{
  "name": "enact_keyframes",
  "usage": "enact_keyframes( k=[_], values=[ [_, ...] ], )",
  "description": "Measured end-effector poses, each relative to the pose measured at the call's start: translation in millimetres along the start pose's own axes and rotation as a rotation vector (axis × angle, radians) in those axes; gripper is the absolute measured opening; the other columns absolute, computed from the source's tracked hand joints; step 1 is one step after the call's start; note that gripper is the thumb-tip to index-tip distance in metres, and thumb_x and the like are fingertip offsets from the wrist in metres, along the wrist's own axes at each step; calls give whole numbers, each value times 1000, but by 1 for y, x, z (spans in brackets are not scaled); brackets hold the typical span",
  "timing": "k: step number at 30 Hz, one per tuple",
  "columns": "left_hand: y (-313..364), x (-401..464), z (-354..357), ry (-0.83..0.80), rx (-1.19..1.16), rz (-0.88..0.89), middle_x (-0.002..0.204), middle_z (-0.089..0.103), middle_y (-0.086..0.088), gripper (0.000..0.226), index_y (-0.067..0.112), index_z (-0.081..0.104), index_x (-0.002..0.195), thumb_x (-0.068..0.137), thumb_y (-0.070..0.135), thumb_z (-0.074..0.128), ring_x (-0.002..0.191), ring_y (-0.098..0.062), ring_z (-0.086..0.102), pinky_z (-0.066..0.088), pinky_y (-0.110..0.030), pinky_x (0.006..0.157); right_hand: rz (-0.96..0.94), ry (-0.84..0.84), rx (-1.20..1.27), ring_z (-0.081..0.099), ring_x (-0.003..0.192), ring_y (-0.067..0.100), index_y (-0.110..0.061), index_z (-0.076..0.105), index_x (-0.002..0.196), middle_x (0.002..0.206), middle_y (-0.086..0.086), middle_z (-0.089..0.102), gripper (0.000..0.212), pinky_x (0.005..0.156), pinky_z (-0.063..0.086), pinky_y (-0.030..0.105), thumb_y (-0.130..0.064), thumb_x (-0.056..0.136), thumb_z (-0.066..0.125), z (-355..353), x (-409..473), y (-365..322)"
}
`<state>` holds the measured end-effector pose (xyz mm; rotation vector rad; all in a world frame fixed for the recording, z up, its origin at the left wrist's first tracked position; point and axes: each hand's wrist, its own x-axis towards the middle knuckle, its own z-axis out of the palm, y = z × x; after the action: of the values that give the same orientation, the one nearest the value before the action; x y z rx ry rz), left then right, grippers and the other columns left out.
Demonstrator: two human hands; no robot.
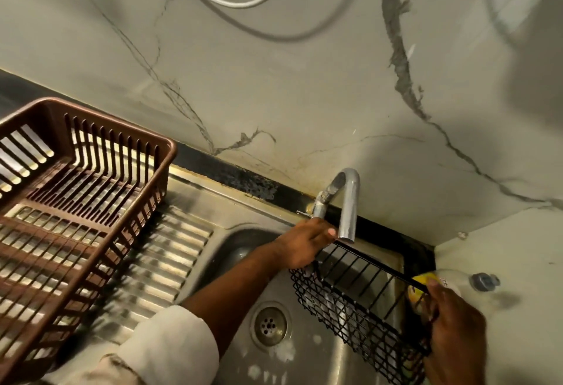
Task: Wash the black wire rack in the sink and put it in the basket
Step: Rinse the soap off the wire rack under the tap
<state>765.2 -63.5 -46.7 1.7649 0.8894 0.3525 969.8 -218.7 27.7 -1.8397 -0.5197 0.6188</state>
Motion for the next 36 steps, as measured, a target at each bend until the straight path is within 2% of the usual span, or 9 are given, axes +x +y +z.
enact_keyframes(
  k=[4,10,13,15,17,20,25,30,36],
  values=[
    [-8,0,-10,-48,-362,-147,140,57,-4,52,25,50,145,107,55,31,130,-19,52,41,-34,109,49,60,37,55,64,20,-35,70,57,70,4,60,28,63,45,31,-62,58,72,-11,-4,9],
    [3,11,-11,33,-779,-327,87,63,-7,38,11,61,99,106,45,46,79,-18,61,50,-28,70,268,-10,312,62,59,23,-19,70,71,63,2,64,56,71,49,38,-54,33,90,-14,-3,33],
    [9,14,-17,101,-652,-395,64,53,-1,37,12,63,84,104,40,50,62,-18,48,42,-33,66,271,-116,234,64,52,25,-15,70,89,64,12,64,58,49,54,29,-59,54,84,-10,-3,40],
    [10,14,-18,129,-533,-422,68,53,0,44,4,68,104,102,44,52,64,-15,47,41,-31,65,267,-188,112,63,61,39,4,66,100,73,32,58,48,57,53,41,-42,88,71,-7,0,42],
    [11,14,-17,149,-486,-420,74,55,-1,53,3,68,115,98,51,55,67,-15,47,41,-32,67,208,-187,2,60,52,28,3,60,82,62,18,59,35,52,48,29,-21,105,50,-12,1,48],
    [18,15,-17,152,-423,-408,79,54,-5,54,-2,67,113,98,49,56,74,-22,47,40,-37,74,29,-259,-178,64,63,9,-15,67,79,63,-1,66,40,54,46,12,-45,100,53,-12,-1,57],
    [34,17,-14,118,-206,-409,81,55,1,22,22,55,87,105,33,50,71,-11,51,44,-23,63,-117,-411,-489,66,86,16,-37,67,86,83,-10,70,22,71,46,24,-50,92,51,18,2,75],
    [31,21,-2,93,-174,-366,114,70,-12,29,7,64,128,101,20,59,99,-22,68,61,-39,88,-181,-465,-474,66,81,12,-25,67,100,82,-7,70,38,72,49,29,-58,93,47,58,-7,63],
    [37,24,8,113,-141,-264,87,63,3,25,11,62,122,101,25,62,82,-12,61,56,-27,76,-131,-414,-399,63,69,14,-33,64,84,74,-2,67,34,63,46,29,-50,103,41,95,-2,37]
  ],
)
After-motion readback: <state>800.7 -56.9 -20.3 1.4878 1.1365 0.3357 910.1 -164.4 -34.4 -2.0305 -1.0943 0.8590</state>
